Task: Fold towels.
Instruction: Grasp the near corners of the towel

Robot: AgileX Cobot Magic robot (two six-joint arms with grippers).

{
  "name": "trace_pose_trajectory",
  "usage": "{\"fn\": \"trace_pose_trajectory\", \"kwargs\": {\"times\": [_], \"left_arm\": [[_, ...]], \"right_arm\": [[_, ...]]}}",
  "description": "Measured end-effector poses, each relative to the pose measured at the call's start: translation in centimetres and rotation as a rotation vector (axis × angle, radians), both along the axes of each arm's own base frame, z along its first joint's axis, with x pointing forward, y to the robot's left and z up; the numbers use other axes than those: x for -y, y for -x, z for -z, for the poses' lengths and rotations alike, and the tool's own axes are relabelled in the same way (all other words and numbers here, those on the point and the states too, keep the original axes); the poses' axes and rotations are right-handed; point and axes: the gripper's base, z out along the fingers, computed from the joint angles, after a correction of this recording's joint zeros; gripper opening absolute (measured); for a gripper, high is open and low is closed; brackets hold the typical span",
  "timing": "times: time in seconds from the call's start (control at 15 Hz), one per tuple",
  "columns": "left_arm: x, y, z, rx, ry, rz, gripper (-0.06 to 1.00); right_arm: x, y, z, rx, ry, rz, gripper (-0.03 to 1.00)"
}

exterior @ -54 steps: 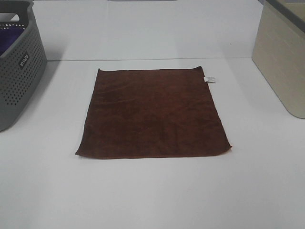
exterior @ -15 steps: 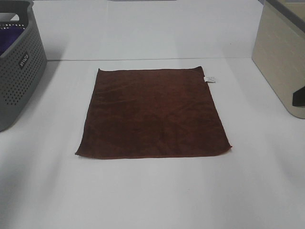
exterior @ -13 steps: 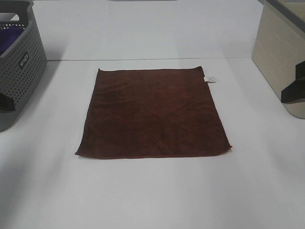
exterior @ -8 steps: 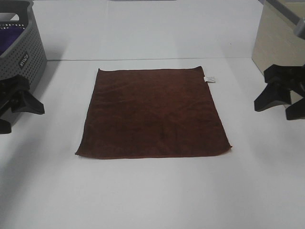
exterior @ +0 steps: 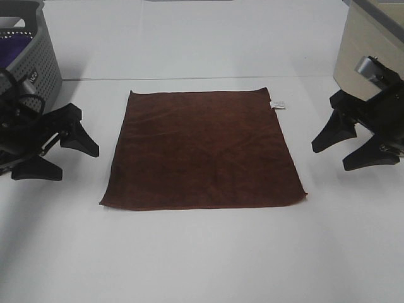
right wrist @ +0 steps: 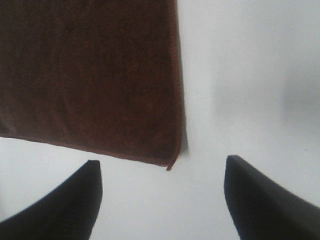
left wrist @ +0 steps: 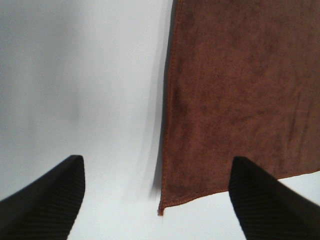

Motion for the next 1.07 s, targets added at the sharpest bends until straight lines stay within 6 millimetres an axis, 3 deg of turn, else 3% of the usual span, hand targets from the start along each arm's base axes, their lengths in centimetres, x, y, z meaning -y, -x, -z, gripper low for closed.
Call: {"fn": "trace_pose_trajectory", "kwargs": {"times": [0.2, 0.6, 0.93, 1.07], "left_arm": [[0.8, -0.6, 2.0, -0.051, 0.033, 0.009, 0.75], [6.0, -1.0, 3.7, -0.022, 0.046, 0.072, 0.75], [8.8, -2.4, 4.2, -0.009, 0.085, 0.113, 0.73], [8.8, -2.4, 4.6, -0.018, 0.079, 0.12, 0.62]], "right_arm": [[0.1, -1.0, 1.7, -0.016, -0.02, -0.034, 0.67], [-0.2, -2.0, 5.7, -0.101, -0.065, -0.047, 0.68], [-4.2, -2.9, 6.2, -0.091, -0.088, -0.121, 0.62], [-4.9, -3.0, 6.5, -0.091, -0.095, -0.116, 0.56]]}}
